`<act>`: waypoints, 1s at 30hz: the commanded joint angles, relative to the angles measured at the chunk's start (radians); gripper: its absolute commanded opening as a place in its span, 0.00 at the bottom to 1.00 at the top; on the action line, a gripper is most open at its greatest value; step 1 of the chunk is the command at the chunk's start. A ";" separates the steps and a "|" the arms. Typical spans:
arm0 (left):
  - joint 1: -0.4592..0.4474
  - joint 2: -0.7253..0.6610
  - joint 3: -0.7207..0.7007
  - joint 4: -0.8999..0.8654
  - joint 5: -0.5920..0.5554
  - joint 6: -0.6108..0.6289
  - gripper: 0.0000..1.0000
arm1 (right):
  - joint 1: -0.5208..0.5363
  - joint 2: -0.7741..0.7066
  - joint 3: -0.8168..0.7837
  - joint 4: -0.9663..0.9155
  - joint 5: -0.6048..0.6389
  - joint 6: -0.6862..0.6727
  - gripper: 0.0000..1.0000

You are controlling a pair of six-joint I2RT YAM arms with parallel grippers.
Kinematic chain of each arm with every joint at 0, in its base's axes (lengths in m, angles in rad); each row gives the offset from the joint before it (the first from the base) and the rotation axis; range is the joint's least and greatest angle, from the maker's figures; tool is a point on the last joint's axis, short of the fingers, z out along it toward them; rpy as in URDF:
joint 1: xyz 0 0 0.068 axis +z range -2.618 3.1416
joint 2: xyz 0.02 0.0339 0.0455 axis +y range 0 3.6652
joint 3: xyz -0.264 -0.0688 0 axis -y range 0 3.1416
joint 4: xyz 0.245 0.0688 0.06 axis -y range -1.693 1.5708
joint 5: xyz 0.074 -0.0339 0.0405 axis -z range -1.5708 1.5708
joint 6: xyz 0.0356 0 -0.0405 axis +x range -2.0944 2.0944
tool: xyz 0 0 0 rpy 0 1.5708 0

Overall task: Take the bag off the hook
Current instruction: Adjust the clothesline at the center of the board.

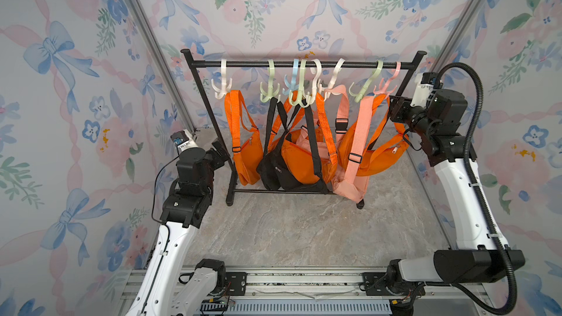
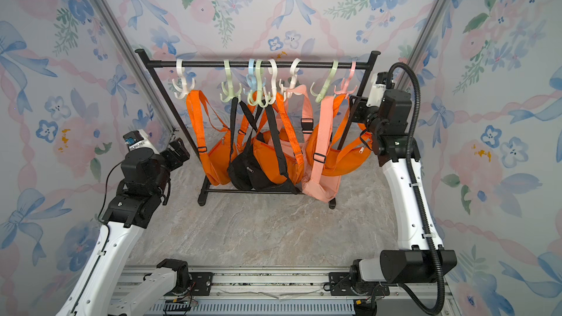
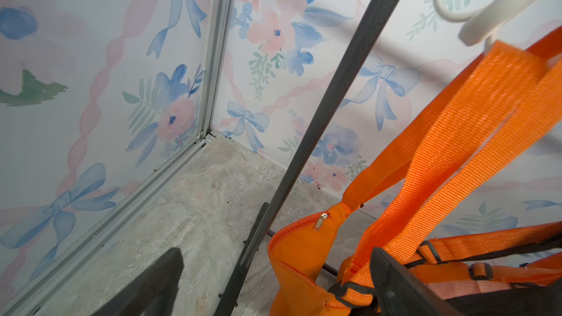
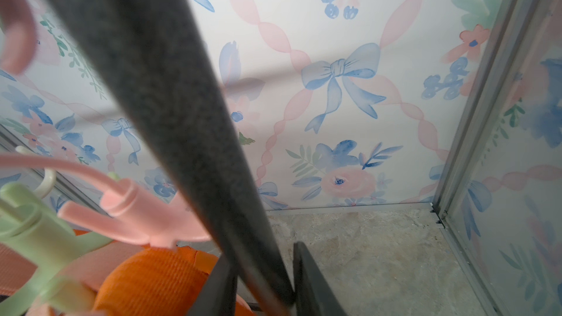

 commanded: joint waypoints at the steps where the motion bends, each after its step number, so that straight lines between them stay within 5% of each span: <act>1: 0.021 0.080 0.048 0.087 0.183 0.050 0.98 | -0.007 -0.026 -0.012 -0.012 -0.024 0.007 0.31; 8: 0.023 0.213 0.113 0.162 0.267 0.093 0.84 | -0.007 -0.019 -0.025 -0.004 -0.039 0.022 0.31; 17: 0.035 0.211 0.173 0.195 0.174 0.099 0.93 | -0.006 0.022 0.001 -0.007 -0.042 0.027 0.30; 21: 0.055 0.168 0.142 0.164 0.033 0.099 0.98 | -0.004 0.046 0.026 -0.012 -0.049 0.031 0.26; 30: 0.182 0.223 0.142 0.183 0.147 0.008 0.97 | 0.005 0.093 0.088 -0.035 -0.059 0.026 0.21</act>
